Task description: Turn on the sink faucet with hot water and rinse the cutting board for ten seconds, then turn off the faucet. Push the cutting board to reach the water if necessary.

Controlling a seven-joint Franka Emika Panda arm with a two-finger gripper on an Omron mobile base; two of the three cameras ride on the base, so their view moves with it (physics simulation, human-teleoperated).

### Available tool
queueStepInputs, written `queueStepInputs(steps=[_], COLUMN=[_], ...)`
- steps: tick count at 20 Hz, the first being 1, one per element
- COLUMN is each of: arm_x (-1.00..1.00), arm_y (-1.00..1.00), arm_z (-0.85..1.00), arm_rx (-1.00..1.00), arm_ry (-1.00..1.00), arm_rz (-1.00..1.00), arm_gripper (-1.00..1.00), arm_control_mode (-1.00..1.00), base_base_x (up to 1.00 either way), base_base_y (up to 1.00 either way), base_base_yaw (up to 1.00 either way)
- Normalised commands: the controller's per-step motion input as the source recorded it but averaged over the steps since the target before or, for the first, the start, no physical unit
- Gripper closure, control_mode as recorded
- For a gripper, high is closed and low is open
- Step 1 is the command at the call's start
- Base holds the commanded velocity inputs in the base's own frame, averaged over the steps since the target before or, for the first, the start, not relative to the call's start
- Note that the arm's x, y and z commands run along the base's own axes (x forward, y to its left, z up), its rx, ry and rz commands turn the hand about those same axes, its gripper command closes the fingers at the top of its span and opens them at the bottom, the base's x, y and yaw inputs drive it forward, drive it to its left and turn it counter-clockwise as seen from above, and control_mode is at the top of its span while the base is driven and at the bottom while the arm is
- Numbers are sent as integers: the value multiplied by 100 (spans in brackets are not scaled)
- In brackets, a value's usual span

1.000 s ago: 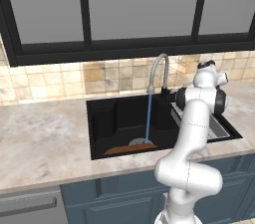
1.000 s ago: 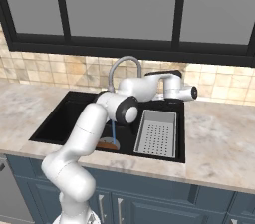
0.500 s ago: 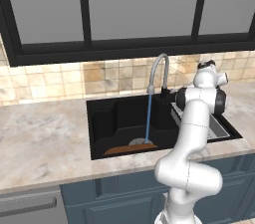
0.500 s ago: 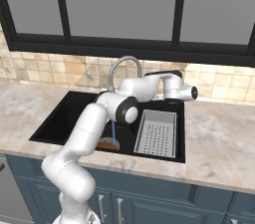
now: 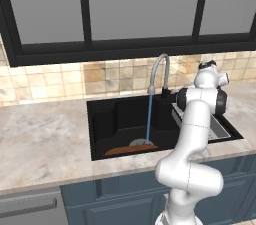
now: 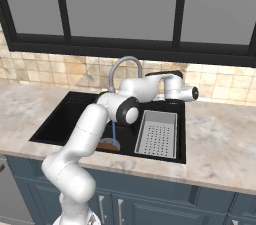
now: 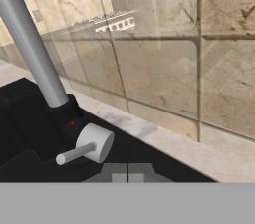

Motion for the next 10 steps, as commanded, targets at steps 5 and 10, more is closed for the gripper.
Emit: queueStepInputs(steps=[5, 10], arm_x=[0, 0], arm_y=[0, 0], arm_z=[0, 0], arm_rx=[0, 0], arm_ry=[0, 0], arm_rz=[0, 0], arm_gripper=[100, 100], arm_control_mode=[-100, -100], base_base_x=[0, 0], base_base_y=[0, 0], base_base_yaw=[0, 0])
